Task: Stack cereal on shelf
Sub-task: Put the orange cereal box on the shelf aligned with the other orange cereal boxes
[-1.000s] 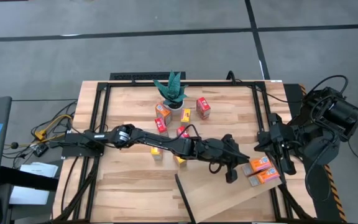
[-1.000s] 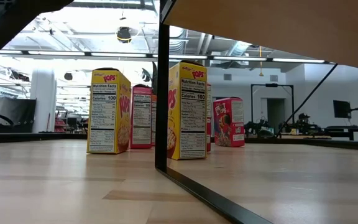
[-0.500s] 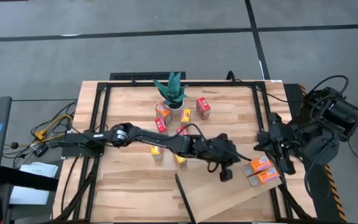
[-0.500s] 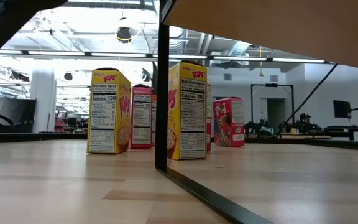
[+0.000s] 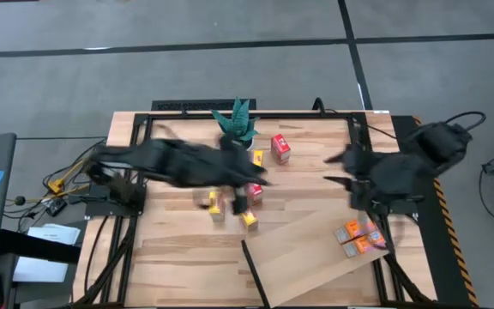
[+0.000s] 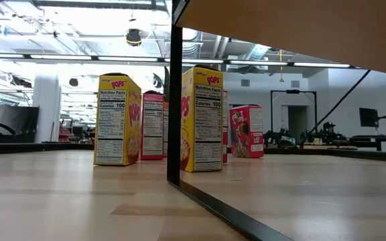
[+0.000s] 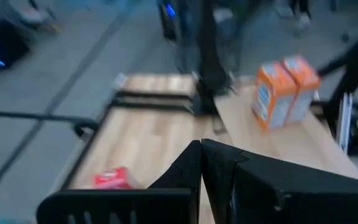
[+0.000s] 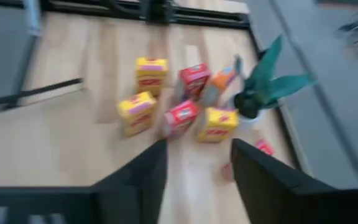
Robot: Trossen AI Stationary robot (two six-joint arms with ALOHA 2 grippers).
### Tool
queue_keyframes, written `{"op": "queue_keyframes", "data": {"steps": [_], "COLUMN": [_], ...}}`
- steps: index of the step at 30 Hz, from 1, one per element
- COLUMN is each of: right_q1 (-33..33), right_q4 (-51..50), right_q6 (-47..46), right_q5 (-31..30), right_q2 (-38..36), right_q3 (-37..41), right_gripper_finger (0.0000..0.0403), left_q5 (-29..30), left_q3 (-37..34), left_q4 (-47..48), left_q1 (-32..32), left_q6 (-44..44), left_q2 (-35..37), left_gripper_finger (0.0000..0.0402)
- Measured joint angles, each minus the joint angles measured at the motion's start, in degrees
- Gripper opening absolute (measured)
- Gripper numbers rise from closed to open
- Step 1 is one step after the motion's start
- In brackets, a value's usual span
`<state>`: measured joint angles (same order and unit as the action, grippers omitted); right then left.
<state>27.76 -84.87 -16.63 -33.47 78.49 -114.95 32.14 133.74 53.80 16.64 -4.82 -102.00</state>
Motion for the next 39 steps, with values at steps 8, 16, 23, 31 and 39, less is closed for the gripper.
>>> {"op": "queue_keyframes", "data": {"steps": [8, 16, 23, 31, 39], "right_q1": [-16.3, -27.3, -32.5, -34.0, -34.3], "right_q4": [12.1, 27.5, 35.2, 34.0, 33.3], "right_q6": [14.7, 18.6, 12.5, 9.3, 3.1], "right_q5": [8.7, 16.9, 22.2, 25.2, 21.6], "right_q2": [8.3, 22.0, 32.7, 30.7, 16.5], "right_q3": [0.0, 0.0, 0.0, 0.1, 0.0], "right_gripper_finger": [0.0294, 0.0296, 0.0296, 0.0294, 0.0291], "left_q5": [5.6, 10.5, 9.6, 9.3, 9.0], "left_q3": [0.0, -0.1, 0.0, 0.0, -14.4], "left_q4": [2.2, 2.9, 3.4, 25.9, 27.7], "left_q1": [6.1, 9.7, 12.0, 12.6, 12.6], "left_q6": [0.9, 1.2, 1.4, -6.5, -5.1], "left_q2": [8.0, 10.1, 12.1, 21.1, 36.4], "left_gripper_finger": [0.0, 0.0, 0.0, 0.0, 0.0]}}
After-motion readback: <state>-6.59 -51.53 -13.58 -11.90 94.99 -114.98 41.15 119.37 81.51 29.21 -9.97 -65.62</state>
